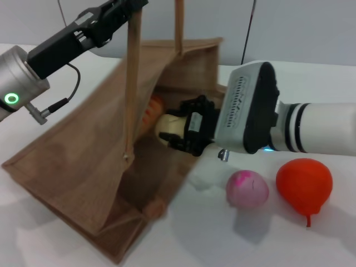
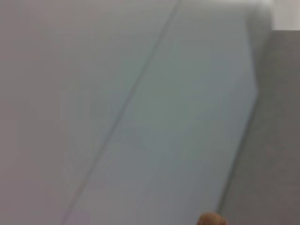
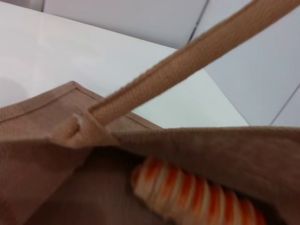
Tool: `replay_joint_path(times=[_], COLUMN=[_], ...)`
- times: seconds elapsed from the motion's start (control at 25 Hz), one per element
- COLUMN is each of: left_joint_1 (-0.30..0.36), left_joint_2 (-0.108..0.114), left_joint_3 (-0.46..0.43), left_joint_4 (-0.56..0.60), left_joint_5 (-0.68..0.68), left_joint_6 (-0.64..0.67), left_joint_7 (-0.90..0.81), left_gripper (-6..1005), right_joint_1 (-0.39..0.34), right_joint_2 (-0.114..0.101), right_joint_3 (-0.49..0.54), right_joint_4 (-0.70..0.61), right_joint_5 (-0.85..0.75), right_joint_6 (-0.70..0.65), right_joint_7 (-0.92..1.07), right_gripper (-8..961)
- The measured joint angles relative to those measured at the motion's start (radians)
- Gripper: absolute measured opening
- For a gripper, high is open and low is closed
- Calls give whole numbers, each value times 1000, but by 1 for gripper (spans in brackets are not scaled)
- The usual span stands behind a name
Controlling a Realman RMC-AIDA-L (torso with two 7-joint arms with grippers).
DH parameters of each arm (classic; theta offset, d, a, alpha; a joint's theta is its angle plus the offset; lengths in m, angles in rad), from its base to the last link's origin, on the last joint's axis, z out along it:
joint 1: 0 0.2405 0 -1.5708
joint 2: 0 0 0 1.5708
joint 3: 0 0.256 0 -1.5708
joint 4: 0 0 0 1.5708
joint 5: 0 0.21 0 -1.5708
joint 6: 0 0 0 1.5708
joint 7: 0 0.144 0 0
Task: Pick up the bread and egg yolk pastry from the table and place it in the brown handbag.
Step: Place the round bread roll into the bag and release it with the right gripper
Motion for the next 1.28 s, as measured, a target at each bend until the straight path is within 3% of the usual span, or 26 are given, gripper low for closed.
replay_joint_path(times=[0.24,0.4,0.6,0.96,1.16,1.28], left_joint_1=[3,24,63,162,196,203], left_joint_2=[21,31,32,20,1,-4], left_joint_3=[1,-8,-14,-15,-15,-15], left_joint_4=[5,16,24,22,19,20], left_joint_5=[-1,-6,-56,-268,-338,-351], left_joint_6=[-155,-174,-174,-165,-113,-59], left_joint_7=[-37,-60,-62,-26,24,28], left_gripper=[127,127,128,129,129,129], right_joint_1=[39,72,75,41,-20,-59], right_joint_2=[7,6,6,7,0,-2], right_joint_3=[-79,-148,-158,-161,-155,-144], right_joint_4=[16,44,50,3,-83,-123], right_joint_5=[43,103,112,116,118,118], right_joint_6=[82,178,204,247,241,238], right_joint_7=[-8,-9,-10,-3,-7,-7], right_gripper=[464,483,528,609,844,864])
